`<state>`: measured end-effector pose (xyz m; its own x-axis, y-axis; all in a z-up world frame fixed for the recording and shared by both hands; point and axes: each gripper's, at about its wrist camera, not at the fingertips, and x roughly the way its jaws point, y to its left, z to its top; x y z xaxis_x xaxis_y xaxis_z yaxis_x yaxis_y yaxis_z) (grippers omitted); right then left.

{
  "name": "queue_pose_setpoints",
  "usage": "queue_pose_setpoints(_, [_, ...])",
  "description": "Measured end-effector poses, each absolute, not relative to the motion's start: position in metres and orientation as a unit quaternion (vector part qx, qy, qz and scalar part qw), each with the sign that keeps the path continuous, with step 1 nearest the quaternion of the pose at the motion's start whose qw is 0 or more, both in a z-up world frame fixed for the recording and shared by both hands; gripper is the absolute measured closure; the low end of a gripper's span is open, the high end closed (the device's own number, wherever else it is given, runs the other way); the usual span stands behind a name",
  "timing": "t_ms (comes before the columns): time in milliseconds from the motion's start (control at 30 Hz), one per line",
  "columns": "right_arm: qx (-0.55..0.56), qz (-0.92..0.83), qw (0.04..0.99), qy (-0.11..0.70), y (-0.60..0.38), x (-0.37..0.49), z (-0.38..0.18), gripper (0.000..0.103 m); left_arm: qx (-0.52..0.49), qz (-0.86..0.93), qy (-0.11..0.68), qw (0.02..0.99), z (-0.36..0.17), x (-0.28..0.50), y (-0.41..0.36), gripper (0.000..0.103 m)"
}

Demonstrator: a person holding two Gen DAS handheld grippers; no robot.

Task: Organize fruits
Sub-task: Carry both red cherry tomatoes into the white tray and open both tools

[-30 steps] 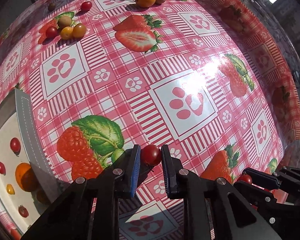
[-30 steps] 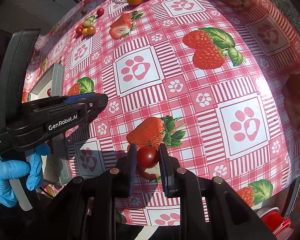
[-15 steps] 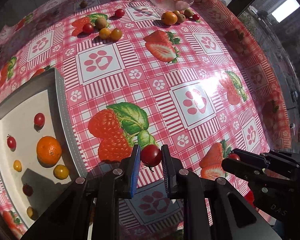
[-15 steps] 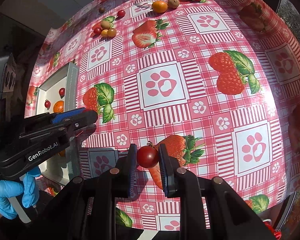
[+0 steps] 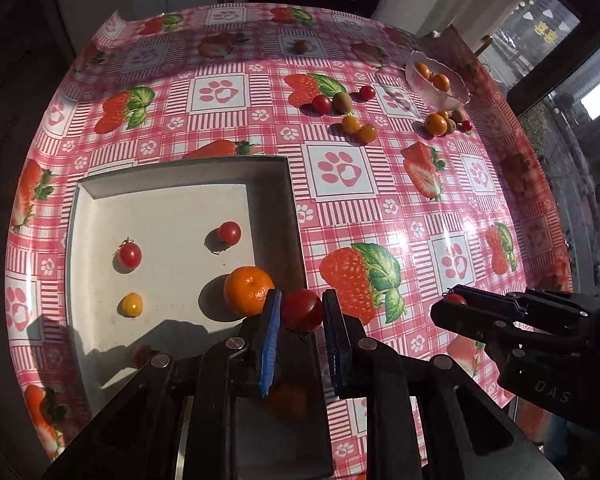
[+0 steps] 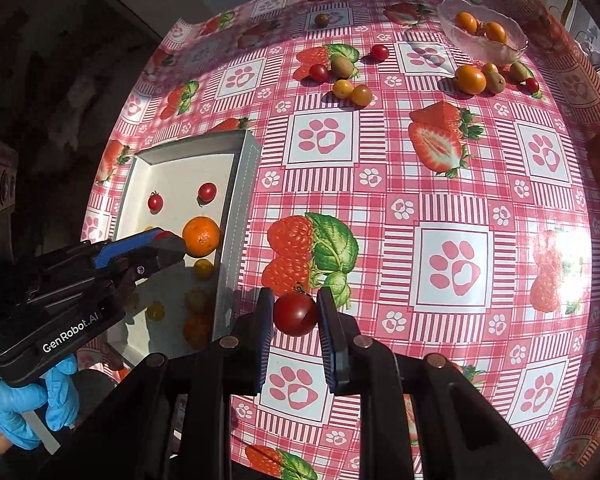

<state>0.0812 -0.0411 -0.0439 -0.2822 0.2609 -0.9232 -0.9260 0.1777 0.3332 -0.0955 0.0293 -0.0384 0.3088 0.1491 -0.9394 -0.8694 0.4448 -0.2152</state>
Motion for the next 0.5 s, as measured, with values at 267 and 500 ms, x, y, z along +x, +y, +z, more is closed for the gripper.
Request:
queue_pose_setpoints(267, [-0.303,0.6,0.489,0.556,0.03,0.039,-0.05,0.079,-0.4,0.409,0.465,0.675,-0.067,-0.136,0.07,0.081])
queue_pose_setpoints(500, [-0.326,0.603,0.476,0.551,0.085,0.011,-0.075,0.079,-0.404,0.425,0.484,0.649,-0.103,-0.143,0.089,0.081])
